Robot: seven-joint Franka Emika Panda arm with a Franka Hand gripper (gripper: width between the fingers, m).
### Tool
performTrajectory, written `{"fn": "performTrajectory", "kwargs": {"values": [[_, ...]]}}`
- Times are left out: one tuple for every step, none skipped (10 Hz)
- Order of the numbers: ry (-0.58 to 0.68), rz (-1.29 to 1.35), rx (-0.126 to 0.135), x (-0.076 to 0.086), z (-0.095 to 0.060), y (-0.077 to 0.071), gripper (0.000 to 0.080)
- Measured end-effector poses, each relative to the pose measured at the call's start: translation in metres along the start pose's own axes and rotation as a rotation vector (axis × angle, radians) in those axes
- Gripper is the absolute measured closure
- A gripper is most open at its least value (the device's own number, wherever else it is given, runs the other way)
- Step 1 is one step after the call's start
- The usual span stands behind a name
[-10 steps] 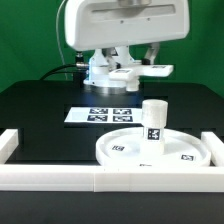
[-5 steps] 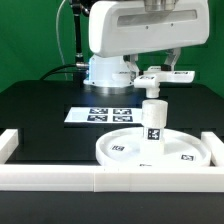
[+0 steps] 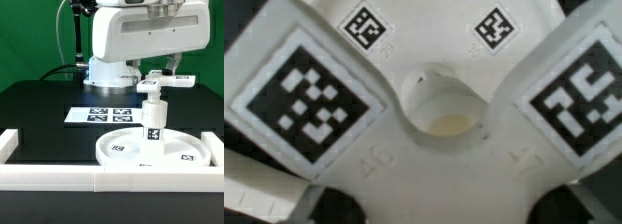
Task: Assemble round table
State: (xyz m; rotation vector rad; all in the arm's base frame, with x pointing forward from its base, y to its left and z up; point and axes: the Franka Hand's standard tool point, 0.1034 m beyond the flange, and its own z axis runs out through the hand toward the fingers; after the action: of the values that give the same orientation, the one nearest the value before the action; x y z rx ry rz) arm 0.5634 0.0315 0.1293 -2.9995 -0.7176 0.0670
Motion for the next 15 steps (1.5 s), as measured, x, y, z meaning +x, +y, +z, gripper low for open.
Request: {"fn": "performTrajectory", "kwargs": {"values": [[0.001,0.0,-0.001,0.0,0.001,0.0,0.0357],[-0.001,0.002,0.0,-0.002,0.003,-0.001,0.0357],[0.002,0.005,-0.002,-0.002,0.004,-0.002,0.0357],[0.015,0.003,-0.009,0.001,0.004,-0.003,0.0357],[0.022,0.002,-0.014,0.003,0.003,-0.003,0.0357],[0.026,0.003,-0.016,0.003,0.003,-0.003,0.0357],[0.025,0.005,-0.015,0.002,0.003,-0.003,0.0357],[0.024,0.007,-0.014,0.0,0.003,-0.003,0.0357],[0.025,0.008,-0.012,-0.002,0.002,-0.004,0.0357],[0.026,0.009,-0.011,-0.004,0.0,-0.005,0.0357],[0.024,0.009,-0.011,-0.004,0.002,-0.005,0.0357],[0.023,0.01,-0.01,-0.004,0.002,-0.005,0.0357],[0.022,0.009,-0.011,-0.005,0.003,-0.005,0.0357],[0.025,0.007,-0.014,-0.006,0.007,-0.009,0.0357],[0.017,0.007,-0.011,-0.01,0.01,-0.011,0.0357]]}}
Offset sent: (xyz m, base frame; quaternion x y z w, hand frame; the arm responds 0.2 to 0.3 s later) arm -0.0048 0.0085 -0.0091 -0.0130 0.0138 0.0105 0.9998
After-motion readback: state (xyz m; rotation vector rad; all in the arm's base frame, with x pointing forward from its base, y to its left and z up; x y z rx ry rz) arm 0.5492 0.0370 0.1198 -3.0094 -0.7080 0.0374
